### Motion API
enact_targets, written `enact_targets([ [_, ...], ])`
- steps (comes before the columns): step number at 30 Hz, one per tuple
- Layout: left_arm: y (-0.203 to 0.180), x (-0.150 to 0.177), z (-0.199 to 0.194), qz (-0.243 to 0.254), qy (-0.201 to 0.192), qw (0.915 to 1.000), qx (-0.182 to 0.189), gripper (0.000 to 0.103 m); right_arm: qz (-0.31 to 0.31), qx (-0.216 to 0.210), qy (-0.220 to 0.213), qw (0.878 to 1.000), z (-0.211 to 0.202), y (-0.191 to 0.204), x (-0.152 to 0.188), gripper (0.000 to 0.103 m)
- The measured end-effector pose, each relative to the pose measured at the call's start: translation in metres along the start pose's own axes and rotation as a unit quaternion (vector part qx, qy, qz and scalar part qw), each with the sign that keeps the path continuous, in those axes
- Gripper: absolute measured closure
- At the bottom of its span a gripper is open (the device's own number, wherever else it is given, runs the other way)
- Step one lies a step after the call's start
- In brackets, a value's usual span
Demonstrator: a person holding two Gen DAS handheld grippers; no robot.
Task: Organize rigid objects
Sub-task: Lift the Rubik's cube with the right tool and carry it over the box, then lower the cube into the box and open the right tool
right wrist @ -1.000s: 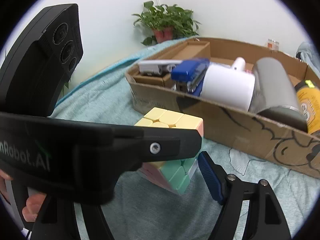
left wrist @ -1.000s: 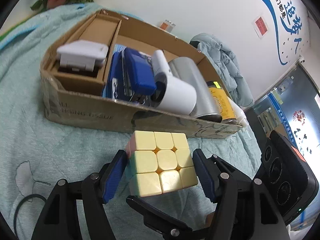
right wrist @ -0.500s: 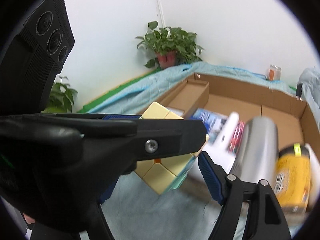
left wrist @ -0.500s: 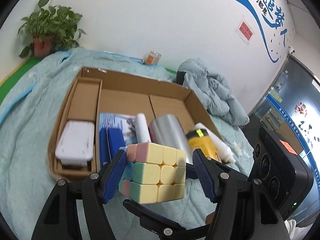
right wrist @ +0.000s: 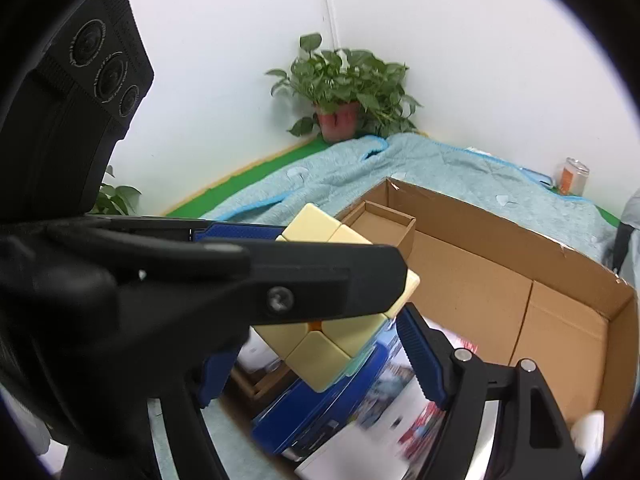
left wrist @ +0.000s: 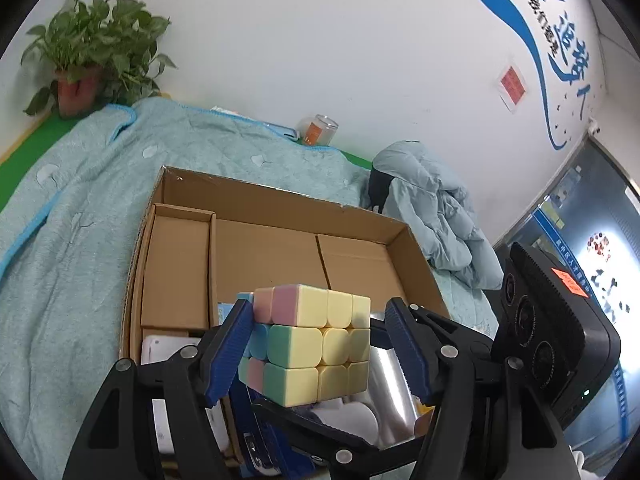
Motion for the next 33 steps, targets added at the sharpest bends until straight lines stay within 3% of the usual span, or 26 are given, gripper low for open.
enact_targets([
  [8,0.049,0.004,0.060,-0.057,0.048,0.9972,-0.002,0.038,0.015,-0.017,0.077,0.997,0.044,-0.028,0.010,0.027],
  [15,0.066,0.024,0.109,-0.079,0.094,0.9924,-0.003,0.038,0.042,-0.005,0.113,0.993,0.065,-0.057,0.025,0.027],
  [23,0.063,0.035,0.112,-0.070,0.113,0.9912,-0.001,0.040,0.064,0.014,0.153,0.986,0.070,-0.062,0.045,0.028],
  [27,0.049,0.033,0.084,-0.027,0.078,0.9965,-0.014,0.040,0.092,0.030,0.139,0.985,0.058,-0.064,0.045,0.028],
  [29,0.039,0.036,0.058,0.022,0.047,0.9977,-0.045,0.036,0.117,0.040,0.121,0.985,0.039,-0.064,0.044,0.026],
  [31,0.026,0.040,0.027,0.078,-0.006,0.9932,-0.087,0.024,0.135,0.070,0.091,0.984,0.008,-0.064,0.047,0.022],
  [33,0.011,0.045,-0.002,0.123,-0.061,0.9830,-0.122,0.001,0.131,0.102,0.060,0.984,-0.024,-0.058,0.050,0.022],
])
Point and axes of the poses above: each gripper's, at about its wrist camera, not at the fingertips, and z roughly the way its jaws point, y to its left, x to its underside, the point moved 8 cm from there along z, roughly the way its jaws point, and after that the axes turned 10 degrees about -y, right-handed, at the moved point
